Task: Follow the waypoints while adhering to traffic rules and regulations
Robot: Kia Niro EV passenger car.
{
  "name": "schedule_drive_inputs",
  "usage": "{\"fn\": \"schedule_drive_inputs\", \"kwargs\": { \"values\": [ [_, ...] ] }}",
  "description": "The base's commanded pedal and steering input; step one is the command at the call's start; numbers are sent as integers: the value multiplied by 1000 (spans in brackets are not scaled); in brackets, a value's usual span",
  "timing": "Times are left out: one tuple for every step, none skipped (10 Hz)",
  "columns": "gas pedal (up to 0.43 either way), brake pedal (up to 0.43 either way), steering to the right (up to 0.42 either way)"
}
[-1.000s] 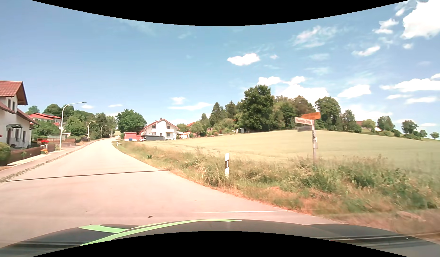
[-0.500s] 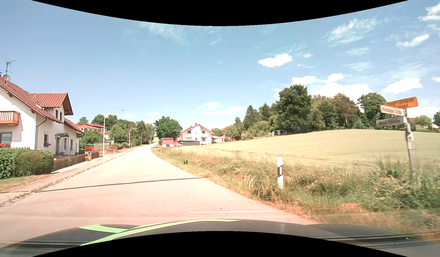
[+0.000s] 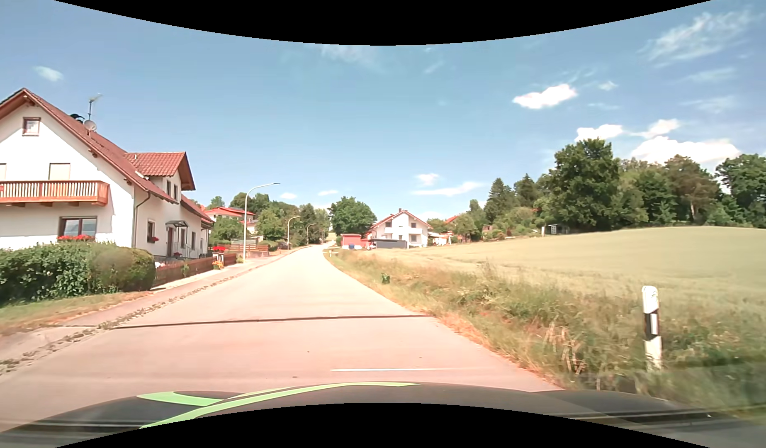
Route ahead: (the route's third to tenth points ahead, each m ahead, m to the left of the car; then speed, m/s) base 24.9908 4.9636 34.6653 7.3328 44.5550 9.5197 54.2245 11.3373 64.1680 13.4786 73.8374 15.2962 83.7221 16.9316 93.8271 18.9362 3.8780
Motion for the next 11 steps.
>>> {"fn": "schedule_drive_inputs", "kwargs": {
  "values": [
    [248, 0, -322],
    [248, 0, -292],
    [248, 0, -262],
    [268, 0, -213],
    [268, 0, -172],
    [268, 0, -125],
    [268, 0, -90],
    [280, 0, -65],
    [280, 0, -39],
    [280, 0, -22],
    [280, 0, -7]
  ]
}}
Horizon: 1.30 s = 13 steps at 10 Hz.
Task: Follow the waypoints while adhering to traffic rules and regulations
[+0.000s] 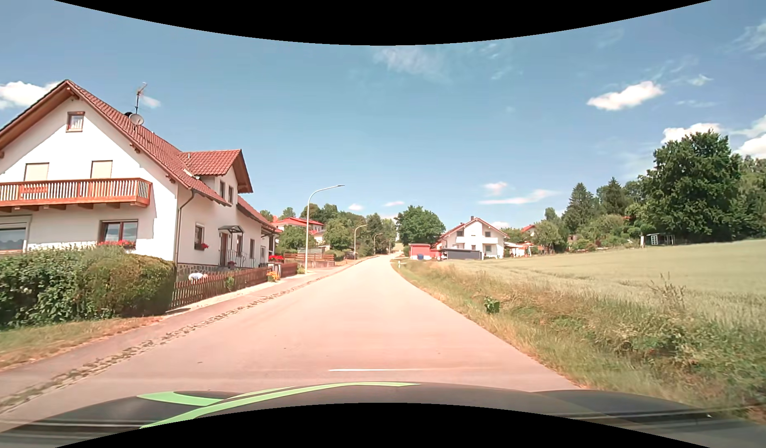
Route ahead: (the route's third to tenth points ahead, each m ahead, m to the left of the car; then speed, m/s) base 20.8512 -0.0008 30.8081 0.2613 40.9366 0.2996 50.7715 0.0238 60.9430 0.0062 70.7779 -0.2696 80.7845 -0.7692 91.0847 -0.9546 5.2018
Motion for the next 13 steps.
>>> {"fn": "schedule_drive_inputs", "kwargs": {
  "values": [
    [280, 0, -2],
    [280, 0, -2],
    [280, 0, -3],
    [280, 0, -4],
    [280, 0, -4],
    [280, 0, -4],
    [280, 0, -8],
    [280, 0, -9],
    [280, 0, -8],
    [280, 0, -9],
    [280, 0, -8],
    [280, 0, -9],
    [280, 0, -8]
  ]
}}
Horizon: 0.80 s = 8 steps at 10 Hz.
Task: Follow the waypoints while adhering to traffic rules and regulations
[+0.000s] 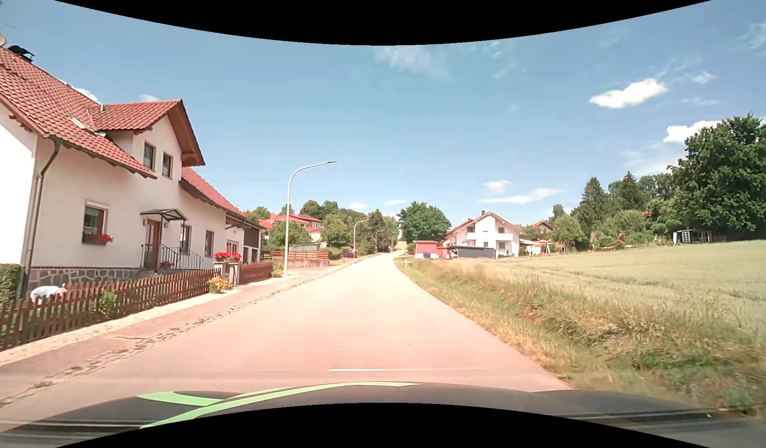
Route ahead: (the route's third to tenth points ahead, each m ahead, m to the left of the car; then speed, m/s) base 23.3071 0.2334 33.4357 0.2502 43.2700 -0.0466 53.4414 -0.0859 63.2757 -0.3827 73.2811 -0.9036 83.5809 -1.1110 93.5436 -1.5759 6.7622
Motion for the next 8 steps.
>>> {"fn": "schedule_drive_inputs", "kwargs": {
  "values": [
    [280, 0, -8],
    [280, 0, -9],
    [280, 0, -9],
    [280, 0, -9],
    [280, 0, -7],
    [280, 0, -3],
    [280, 0, 1],
    [280, 0, 1]
  ]
}}
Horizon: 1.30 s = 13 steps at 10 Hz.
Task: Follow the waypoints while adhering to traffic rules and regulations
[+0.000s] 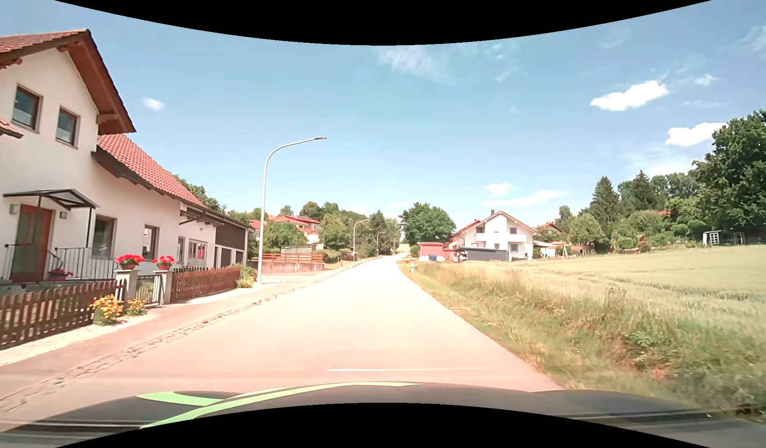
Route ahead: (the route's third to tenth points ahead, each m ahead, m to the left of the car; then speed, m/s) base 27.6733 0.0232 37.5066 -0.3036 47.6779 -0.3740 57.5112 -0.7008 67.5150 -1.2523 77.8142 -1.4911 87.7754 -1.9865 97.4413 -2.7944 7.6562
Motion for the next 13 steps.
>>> {"fn": "schedule_drive_inputs", "kwargs": {
  "values": [
    [280, 0, 1],
    [280, 0, 1],
    [280, 0, 2],
    [280, 0, 5],
    [280, 0, 9],
    [280, 0, 6],
    [280, 0, 4],
    [280, 0, 4],
    [280, 0, 4],
    [280, 0, 3],
    [280, 0, 3],
    [268, 0, 3],
    [268, 0, 3]
  ]
}}
